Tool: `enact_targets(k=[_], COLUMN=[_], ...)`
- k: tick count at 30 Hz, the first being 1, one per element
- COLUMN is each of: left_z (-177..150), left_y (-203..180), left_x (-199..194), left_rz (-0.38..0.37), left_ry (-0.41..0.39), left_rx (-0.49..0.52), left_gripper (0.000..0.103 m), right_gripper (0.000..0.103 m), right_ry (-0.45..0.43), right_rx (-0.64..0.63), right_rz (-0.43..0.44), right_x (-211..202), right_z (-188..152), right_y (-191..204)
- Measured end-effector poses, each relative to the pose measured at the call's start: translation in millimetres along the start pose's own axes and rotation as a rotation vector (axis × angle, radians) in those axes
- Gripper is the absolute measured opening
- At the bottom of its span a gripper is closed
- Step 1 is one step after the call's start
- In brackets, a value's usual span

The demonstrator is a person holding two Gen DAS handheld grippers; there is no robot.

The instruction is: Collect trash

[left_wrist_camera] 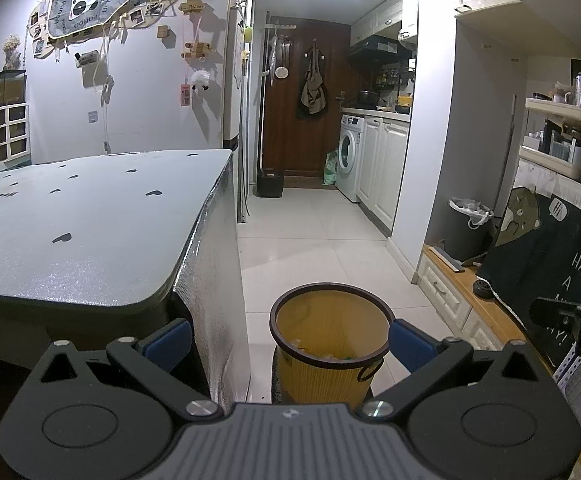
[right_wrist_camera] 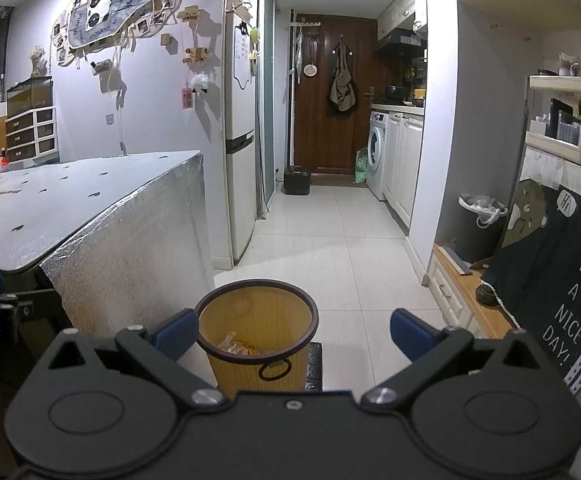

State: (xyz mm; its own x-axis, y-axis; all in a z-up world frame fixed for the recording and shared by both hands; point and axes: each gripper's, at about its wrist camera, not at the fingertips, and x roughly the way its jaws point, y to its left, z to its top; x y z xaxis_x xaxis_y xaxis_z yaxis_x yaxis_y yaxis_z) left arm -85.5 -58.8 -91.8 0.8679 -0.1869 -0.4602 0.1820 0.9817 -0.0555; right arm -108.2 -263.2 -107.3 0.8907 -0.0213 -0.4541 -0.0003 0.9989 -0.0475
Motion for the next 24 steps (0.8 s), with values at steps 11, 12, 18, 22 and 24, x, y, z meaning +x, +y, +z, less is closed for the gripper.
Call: enact_targets(k=[11,12,18,22,24], left_z=[-1.0,-1.0,-0.2,0.3,1.3], left_y=[3.1,3.8,2.3,1.4,0.8], left_x=[-0.7,-0.8,-0.2,0.4,0.8], left_rz=[0.007,0.008,0.013,0.017,0.020], left_ry=[-0.001,0.000,0.001,0.005,0.007], left_rx=[-0.002,-0.002,-0.001,-0.002,-0.002], left_gripper=[0.103,0.103,0.103,0.103,0.103], right_gripper=[0.103,0.103,0.103,0.103,0.103], right_ry=[0.003,0.003,0.002,0.002,0.002], right_rx=[-0.005,-0.005,-0.005,-0.004,-0.004], right_rz=[0.008,0.007,0.007,0.007,0.007], right_x=[0.3,0.4,0.7,1.8,1.8], right_z=[1.4,1.4,2.1,1.8,1.9], right_y=[-3.6,-3.3,-4.4,-5.0,-5.1])
